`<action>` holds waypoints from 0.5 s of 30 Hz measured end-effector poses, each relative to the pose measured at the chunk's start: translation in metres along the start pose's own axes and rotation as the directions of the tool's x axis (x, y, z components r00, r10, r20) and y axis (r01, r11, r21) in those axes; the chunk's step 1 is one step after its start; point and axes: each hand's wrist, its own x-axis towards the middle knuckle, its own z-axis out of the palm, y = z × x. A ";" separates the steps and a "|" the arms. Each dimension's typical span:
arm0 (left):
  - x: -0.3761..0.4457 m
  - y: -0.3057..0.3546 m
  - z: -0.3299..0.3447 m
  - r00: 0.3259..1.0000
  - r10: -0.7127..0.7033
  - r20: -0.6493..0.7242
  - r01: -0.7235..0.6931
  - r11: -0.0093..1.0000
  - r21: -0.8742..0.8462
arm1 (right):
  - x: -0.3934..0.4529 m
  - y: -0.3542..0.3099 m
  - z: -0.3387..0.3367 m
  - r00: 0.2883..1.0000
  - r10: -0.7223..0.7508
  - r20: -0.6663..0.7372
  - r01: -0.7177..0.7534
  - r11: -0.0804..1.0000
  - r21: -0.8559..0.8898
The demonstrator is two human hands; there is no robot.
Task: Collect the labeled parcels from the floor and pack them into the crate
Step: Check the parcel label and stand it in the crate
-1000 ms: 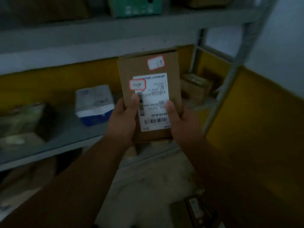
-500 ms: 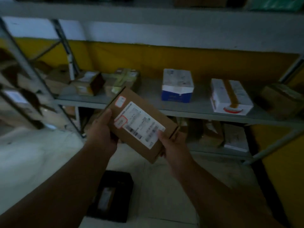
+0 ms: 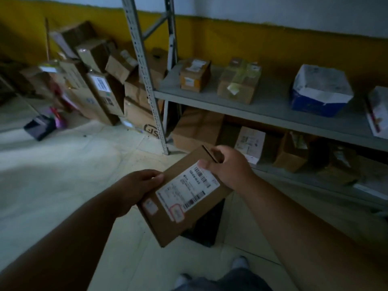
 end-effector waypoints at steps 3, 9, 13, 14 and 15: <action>0.013 -0.015 -0.003 0.988 0.040 -0.147 -0.057 0.992 -0.116 | 0.008 0.000 0.010 0.992 0.088 -0.094 -0.084 0.995 0.048; 0.048 -0.023 0.016 0.986 -0.002 -0.168 -0.035 0.976 -0.213 | 0.023 0.019 0.045 0.992 0.116 0.044 -0.122 0.981 0.154; 0.092 -0.018 0.031 0.970 0.066 -0.235 -0.037 0.991 0.127 | 0.054 0.043 0.051 0.991 0.123 -0.055 -0.113 0.981 0.160; 0.105 -0.016 0.036 0.963 0.086 -0.255 -0.036 0.980 0.194 | 0.061 0.051 0.052 0.987 0.139 -0.082 -0.124 0.978 0.166; 0.112 -0.013 0.040 0.958 0.103 -0.266 -0.038 0.970 0.239 | 0.065 0.055 0.052 0.983 0.154 -0.100 -0.137 0.978 0.157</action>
